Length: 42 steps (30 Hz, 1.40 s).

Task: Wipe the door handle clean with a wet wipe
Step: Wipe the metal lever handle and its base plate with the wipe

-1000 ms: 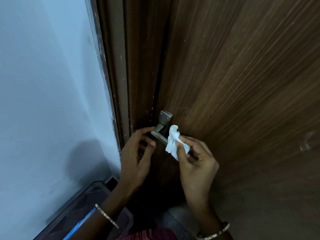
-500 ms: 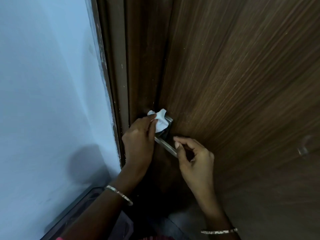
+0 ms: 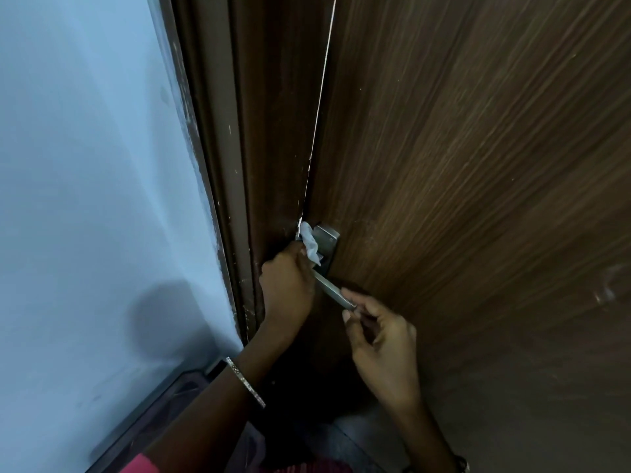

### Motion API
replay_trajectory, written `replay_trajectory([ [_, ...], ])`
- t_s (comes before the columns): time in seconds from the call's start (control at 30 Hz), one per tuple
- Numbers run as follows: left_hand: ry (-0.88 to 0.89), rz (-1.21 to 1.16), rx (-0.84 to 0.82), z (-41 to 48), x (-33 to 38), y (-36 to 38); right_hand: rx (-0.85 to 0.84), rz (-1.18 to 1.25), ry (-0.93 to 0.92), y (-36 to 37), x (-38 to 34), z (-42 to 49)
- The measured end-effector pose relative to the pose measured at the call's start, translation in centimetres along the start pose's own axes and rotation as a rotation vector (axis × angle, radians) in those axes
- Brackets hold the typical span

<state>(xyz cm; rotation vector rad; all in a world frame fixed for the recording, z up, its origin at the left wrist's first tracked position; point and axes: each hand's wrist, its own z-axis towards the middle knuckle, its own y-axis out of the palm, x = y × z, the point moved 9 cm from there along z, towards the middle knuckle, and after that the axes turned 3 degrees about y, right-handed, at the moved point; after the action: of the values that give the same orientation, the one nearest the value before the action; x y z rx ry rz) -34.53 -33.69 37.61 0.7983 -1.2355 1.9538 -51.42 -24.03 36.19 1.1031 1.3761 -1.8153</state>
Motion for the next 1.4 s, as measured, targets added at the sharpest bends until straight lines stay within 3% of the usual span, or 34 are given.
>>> replay_trajectory([
  [0.27,-0.252,-0.226,-0.057,-1.2,-3.1,1.7,0.040,0.015,-0.023,0.0,-0.2,-0.3],
  [0.4,-0.466,-0.349,-0.101,-2.0,-5.5,3.2,0.037,0.012,-0.032,0.0,-0.7,-0.4],
  [0.63,-0.929,-0.911,-0.180,-5.2,-7.7,6.9,0.041,0.013,-0.038,0.0,-0.6,-0.4],
  [0.8,-1.130,-1.144,-0.259,-7.4,-5.6,8.4,0.057,0.002,-0.056,0.0,-0.6,-0.3],
  [0.93,-1.158,-1.325,-0.335,-7.4,-4.1,8.5,0.071,0.025,-0.044,-0.1,-0.3,-0.3],
  [1.1,-1.134,-1.249,-0.349,-7.4,-4.7,7.8,0.053,0.087,-0.013,-0.6,-0.2,0.1],
  [1.23,-1.104,-1.223,-0.367,-7.9,-5.4,7.4,0.110,-0.020,-0.099,-1.5,-1.5,1.2],
  [1.4,-1.077,-1.199,-0.476,-8.5,-5.5,7.4,-0.238,-0.057,0.043,2.2,-1.9,3.2],
])
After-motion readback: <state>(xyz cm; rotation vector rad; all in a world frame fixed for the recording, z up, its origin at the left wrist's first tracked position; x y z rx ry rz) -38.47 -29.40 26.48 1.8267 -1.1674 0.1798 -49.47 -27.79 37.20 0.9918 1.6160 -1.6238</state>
